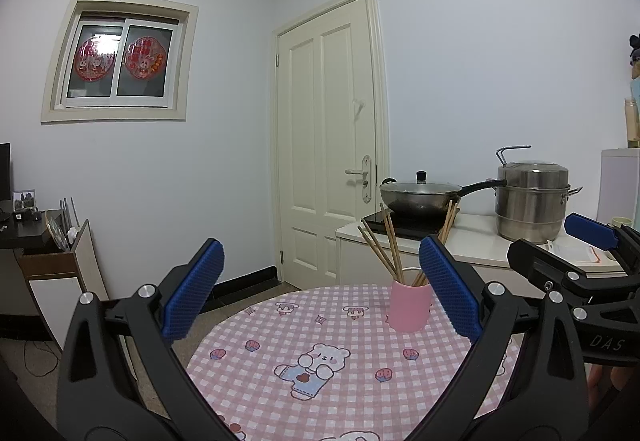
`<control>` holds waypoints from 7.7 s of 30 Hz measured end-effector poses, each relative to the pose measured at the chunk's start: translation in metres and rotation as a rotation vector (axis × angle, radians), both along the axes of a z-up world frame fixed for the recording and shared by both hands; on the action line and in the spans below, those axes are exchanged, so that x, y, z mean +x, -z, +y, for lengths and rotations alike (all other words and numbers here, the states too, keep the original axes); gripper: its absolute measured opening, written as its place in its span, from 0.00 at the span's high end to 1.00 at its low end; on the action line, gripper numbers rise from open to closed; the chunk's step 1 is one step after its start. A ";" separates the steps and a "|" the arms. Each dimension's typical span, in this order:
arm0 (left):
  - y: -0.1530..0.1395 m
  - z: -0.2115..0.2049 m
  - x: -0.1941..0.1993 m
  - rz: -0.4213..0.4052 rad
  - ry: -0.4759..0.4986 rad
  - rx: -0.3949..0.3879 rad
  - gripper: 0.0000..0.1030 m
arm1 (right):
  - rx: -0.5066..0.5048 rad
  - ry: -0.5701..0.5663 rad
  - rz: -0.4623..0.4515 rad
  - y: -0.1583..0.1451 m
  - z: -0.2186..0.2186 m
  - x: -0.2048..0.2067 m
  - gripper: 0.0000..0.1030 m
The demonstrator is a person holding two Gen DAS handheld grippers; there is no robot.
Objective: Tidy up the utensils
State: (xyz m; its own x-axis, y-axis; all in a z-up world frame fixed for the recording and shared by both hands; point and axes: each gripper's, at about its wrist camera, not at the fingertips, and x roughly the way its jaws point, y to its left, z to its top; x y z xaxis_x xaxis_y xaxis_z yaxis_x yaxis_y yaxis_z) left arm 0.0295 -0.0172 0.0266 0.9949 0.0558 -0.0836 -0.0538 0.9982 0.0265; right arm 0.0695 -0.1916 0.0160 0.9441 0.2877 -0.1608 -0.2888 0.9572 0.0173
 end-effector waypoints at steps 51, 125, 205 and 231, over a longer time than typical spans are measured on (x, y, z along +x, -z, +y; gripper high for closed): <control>0.004 0.007 -0.002 0.003 -0.011 0.003 0.06 | 0.004 -0.002 0.015 0.005 0.001 -0.002 0.08; 0.015 0.003 0.012 0.059 -0.031 0.024 0.06 | 0.003 0.006 0.075 0.015 0.004 0.008 0.08; 0.218 0.057 0.217 0.881 -0.086 -0.088 0.06 | -0.261 -0.038 0.782 0.201 0.023 0.213 0.06; 0.218 0.057 0.218 0.881 -0.086 -0.089 0.06 | -0.261 -0.038 0.782 0.202 0.023 0.214 0.06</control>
State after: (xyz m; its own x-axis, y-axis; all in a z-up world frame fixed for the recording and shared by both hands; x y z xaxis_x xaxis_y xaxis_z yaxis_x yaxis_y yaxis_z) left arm 0.2474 0.0401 -0.1919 0.5599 0.0842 -0.8243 -0.1253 0.9920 0.0162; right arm 0.2835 -0.1689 -0.1859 0.5225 0.1796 -0.8335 -0.3177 0.9482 0.0051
